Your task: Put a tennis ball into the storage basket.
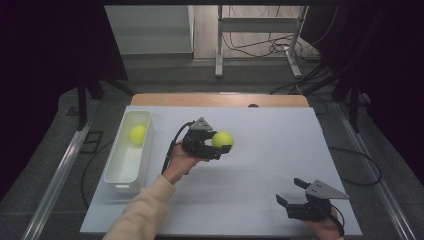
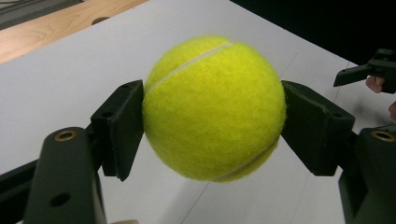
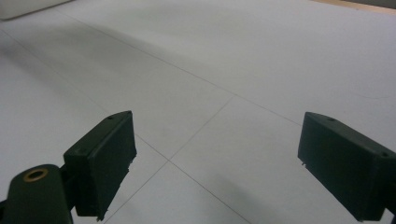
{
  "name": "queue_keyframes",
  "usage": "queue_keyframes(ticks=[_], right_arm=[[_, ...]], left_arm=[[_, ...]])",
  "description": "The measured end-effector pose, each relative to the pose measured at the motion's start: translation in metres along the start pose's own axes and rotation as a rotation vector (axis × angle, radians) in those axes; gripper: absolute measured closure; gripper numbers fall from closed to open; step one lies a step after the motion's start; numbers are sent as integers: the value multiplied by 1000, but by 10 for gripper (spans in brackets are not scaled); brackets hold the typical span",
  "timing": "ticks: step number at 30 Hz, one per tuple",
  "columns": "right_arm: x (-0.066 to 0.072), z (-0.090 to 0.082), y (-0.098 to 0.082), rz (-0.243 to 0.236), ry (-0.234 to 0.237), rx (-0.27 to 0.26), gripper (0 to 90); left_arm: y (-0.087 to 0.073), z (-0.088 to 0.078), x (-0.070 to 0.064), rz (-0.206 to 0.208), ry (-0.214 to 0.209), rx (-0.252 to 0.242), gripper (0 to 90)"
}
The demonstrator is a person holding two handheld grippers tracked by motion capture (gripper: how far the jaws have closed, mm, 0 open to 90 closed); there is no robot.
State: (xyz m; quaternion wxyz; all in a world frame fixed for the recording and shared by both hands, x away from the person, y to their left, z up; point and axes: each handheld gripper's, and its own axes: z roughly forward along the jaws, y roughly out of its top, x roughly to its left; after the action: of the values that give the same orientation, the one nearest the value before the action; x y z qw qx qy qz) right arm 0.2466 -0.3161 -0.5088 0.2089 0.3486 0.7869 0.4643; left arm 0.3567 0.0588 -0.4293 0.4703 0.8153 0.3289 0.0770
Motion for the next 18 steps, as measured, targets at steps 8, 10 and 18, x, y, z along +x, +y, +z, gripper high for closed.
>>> queue_keyframes(ticks=[8,10,18], right_arm=[[0,0,0,-2,-1,1,115],[0,0,0,-2,-2,1,115],[0,0,0,-1,-3,4,115]], left_arm=[[-1,-7,1,-2,7,-11,269],[-1,-8,1,-2,7,-11,269],[-6,-14,3,-9,9,-12,269]])
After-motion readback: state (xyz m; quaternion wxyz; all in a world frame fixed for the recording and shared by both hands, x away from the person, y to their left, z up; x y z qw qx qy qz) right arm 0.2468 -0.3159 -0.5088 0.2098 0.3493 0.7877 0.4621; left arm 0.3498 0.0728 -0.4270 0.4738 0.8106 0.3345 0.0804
